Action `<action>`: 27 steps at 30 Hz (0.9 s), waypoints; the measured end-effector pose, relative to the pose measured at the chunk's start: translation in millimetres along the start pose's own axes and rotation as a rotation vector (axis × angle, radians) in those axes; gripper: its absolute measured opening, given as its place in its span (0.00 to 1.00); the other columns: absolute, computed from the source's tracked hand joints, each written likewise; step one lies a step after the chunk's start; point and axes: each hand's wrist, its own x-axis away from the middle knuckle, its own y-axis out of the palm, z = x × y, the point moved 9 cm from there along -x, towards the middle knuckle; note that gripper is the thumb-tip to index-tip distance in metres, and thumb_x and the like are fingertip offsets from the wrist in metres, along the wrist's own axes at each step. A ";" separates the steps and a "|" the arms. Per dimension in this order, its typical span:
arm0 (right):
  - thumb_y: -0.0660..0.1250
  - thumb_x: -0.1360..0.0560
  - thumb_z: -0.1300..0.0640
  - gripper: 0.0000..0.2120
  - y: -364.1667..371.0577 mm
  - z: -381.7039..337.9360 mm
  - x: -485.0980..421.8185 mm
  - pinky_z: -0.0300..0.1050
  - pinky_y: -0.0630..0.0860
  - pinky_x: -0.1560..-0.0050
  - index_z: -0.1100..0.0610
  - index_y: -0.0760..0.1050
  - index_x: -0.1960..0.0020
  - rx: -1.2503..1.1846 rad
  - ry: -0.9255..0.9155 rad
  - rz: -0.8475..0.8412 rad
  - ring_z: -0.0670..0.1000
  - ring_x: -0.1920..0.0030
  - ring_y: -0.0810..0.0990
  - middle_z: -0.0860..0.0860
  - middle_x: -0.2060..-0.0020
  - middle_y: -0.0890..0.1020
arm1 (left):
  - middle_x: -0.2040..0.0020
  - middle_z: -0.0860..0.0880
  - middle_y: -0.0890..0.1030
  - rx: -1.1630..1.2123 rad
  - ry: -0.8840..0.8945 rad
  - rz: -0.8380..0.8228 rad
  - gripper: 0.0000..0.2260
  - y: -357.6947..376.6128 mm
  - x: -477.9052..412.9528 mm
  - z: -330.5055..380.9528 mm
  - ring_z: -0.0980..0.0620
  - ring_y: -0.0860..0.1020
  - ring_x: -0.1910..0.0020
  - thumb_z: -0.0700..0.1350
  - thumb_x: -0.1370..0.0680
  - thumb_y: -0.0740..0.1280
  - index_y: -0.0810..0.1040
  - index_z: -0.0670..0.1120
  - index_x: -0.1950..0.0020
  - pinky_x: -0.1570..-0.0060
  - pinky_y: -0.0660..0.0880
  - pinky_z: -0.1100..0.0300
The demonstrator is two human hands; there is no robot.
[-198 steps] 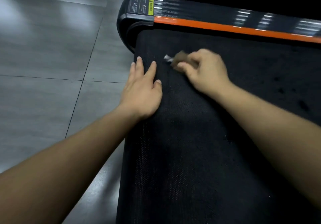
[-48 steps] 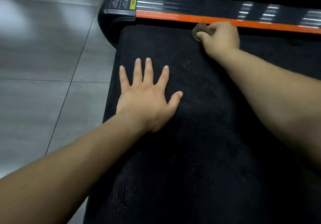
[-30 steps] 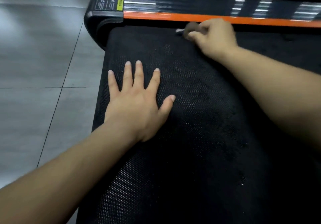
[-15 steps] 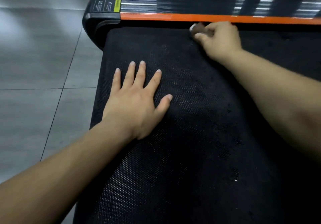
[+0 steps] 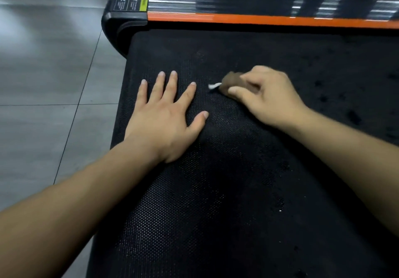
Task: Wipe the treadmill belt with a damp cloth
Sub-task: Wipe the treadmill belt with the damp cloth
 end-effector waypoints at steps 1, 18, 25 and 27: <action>0.66 0.25 0.42 0.14 -8.5 10.1 -5.2 0.50 0.73 0.57 0.52 0.82 0.53 0.060 -0.001 0.031 0.56 0.58 0.77 0.52 0.61 0.78 | 0.16 0.45 0.44 0.000 0.001 0.002 0.36 -0.3 0.8 -0.1 0.46 0.39 0.17 0.70 0.22 0.37 0.45 0.57 0.16 0.21 0.37 0.42; 0.69 0.26 0.43 0.11 -32.2 31.2 30.4 0.46 0.70 0.60 0.49 0.76 0.61 0.064 0.245 0.153 0.56 0.58 0.78 0.50 0.63 0.77 | 0.16 0.44 0.46 0.000 -0.004 0.023 0.34 -1.3 2.1 0.6 0.45 0.41 0.17 0.70 0.19 0.42 0.48 0.57 0.16 0.20 0.39 0.42; 0.67 0.25 0.41 0.16 -36.8 25.2 45.9 0.50 0.73 0.57 0.53 0.81 0.55 0.077 0.189 0.129 0.55 0.57 0.78 0.52 0.61 0.79 | 0.16 0.44 0.46 0.003 -0.002 0.013 0.34 -0.5 2.3 0.1 0.45 0.41 0.17 0.70 0.20 0.42 0.48 0.57 0.16 0.20 0.38 0.42; 0.66 0.25 0.40 0.19 -48.9 53.9 41.2 0.50 0.74 0.57 0.57 0.79 0.56 0.100 0.363 0.215 0.57 0.56 0.80 0.53 0.60 0.81 | 0.16 0.44 0.46 0.006 -0.004 0.018 0.34 -1.3 2.8 -0.7 0.45 0.41 0.17 0.70 0.20 0.42 0.49 0.57 0.16 0.20 0.39 0.42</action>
